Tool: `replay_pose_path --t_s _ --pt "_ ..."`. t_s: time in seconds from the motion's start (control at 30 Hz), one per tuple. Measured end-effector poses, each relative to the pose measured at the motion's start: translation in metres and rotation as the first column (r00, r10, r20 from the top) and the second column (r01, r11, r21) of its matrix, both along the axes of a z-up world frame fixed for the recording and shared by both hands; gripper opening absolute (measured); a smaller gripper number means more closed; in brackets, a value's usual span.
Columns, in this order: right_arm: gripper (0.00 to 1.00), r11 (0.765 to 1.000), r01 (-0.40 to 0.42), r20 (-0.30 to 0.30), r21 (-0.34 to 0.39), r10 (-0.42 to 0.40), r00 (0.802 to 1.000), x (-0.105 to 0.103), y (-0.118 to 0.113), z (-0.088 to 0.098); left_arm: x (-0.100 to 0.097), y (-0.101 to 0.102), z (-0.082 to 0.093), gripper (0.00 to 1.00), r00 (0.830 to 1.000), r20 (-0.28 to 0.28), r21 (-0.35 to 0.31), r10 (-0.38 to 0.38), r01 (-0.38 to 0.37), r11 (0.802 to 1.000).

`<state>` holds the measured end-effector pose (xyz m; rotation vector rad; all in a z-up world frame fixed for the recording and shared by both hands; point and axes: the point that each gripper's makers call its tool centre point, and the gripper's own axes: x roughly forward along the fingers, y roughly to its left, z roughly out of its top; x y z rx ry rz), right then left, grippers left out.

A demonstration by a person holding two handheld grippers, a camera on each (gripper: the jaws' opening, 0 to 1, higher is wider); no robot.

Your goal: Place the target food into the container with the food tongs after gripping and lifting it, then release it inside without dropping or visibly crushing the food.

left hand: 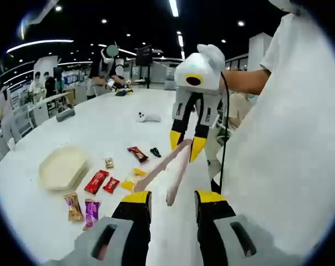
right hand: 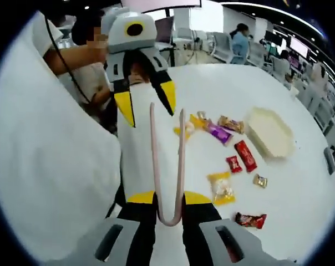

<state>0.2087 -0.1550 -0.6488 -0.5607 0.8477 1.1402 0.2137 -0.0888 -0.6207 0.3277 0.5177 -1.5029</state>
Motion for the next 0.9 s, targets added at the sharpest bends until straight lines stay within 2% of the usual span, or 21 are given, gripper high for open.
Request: replay_pose_path --t_s 0.03,0.13,0.17,0.2,0.27,0.3,0.33,0.37,0.4,0.47,0.57,0.6,0.63,0.73,0.77,0.8,0.9 --pt "0.16 0.999 -0.02 0.017 -0.045 0.021 1.0 0.002 -0.003 -0.001 0.001 -0.003 -0.001 0.24 1.0 0.002 0.0 0.0 0.0 1.0" --pt "0.16 0.997 -0.03 0.033 -0.074 0.033 0.999 0.005 -0.003 0.0 0.004 -0.004 -0.004 0.17 1.0 0.014 0.013 -0.001 0.001 1.0" --pt "0.16 0.996 -0.033 0.037 -0.079 0.036 0.999 0.005 -0.003 0.0 0.005 -0.004 -0.006 0.09 1.0 0.02 0.019 0.001 -0.001 1.0" --pt "0.16 0.996 -0.035 0.041 -0.084 0.039 0.998 0.006 -0.003 0.0 0.007 -0.003 -0.007 0.05 1.0 0.025 0.026 0.003 -0.004 1.0" --pt "0.16 0.99 -0.069 0.084 -0.124 0.08 0.993 0.009 0.002 0.004 0.004 0.006 -0.025 0.01 0.992 0.094 0.155 -0.087 0.071 0.985" --pt "0.16 0.982 -0.084 0.111 -0.168 0.104 0.988 0.013 -0.001 0.003 0.006 0.001 -0.03 0.01 0.961 0.23 0.203 -0.154 0.107 0.973" --pt "0.16 0.977 -0.106 0.139 -0.185 0.133 0.981 0.016 -0.002 0.002 0.002 0.001 -0.03 0.0 0.971 0.198 0.203 -0.132 0.091 0.975" --pt "0.16 0.975 -0.12 0.14 -0.189 0.147 0.979 0.015 -0.003 0.0 0.001 0.0 -0.029 0.0 0.972 0.196 0.198 -0.126 0.087 0.976" --pt "0.16 0.979 -0.105 0.124 -0.175 0.128 0.984 0.013 -0.003 -0.001 0.002 0.0 -0.028 0.0 0.971 0.206 0.197 -0.124 0.083 0.977" --pt "0.16 0.981 -0.103 0.137 -0.164 0.126 0.983 0.016 -0.004 0.001 0.003 0.0 -0.029 0.0 0.969 0.213 0.198 -0.125 0.083 0.977" --pt "0.17 0.986 -0.109 0.182 -0.13 0.132 0.975 0.023 -0.003 0.004 0.011 0.001 -0.028 0.0 0.958 0.265 0.199 -0.108 0.055 0.978" --pt "0.18 0.99 -0.088 0.231 -0.113 0.112 0.966 0.03 -0.002 0.007 0.014 0.002 -0.025 0.0 0.955 0.282 0.192 -0.095 0.041 0.98" --pt "0.2 0.992 -0.092 0.252 -0.085 0.11 0.961 0.032 -0.002 0.01 0.017 0.003 -0.025 0.0 0.95 0.299 0.197 -0.089 0.029 0.98" --pt "0.28 0.996 -0.065 0.249 -0.063 0.079 0.965 0.033 -0.012 0.013 0.021 0.006 -0.024 0.0 0.942 0.326 0.207 -0.082 0.014 0.978" --pt "0.28 0.997 -0.057 0.249 -0.059 0.07 0.966 0.033 -0.015 0.014 0.021 0.007 -0.023 0.0 0.941 0.329 0.204 -0.08 0.012 0.979" --pt "0.29 0.997 -0.04 0.244 -0.069 0.055 0.968 0.031 -0.025 0.011 0.023 0.008 -0.022 0.0 0.933 0.351 0.206 -0.076 0.003 0.978" --pt "0.29 0.997 -0.036 0.258 -0.072 0.053 0.965 0.026 -0.033 0.009 0.025 0.01 -0.027 0.0 0.926 0.365 0.244 -0.093 0.002 0.97"
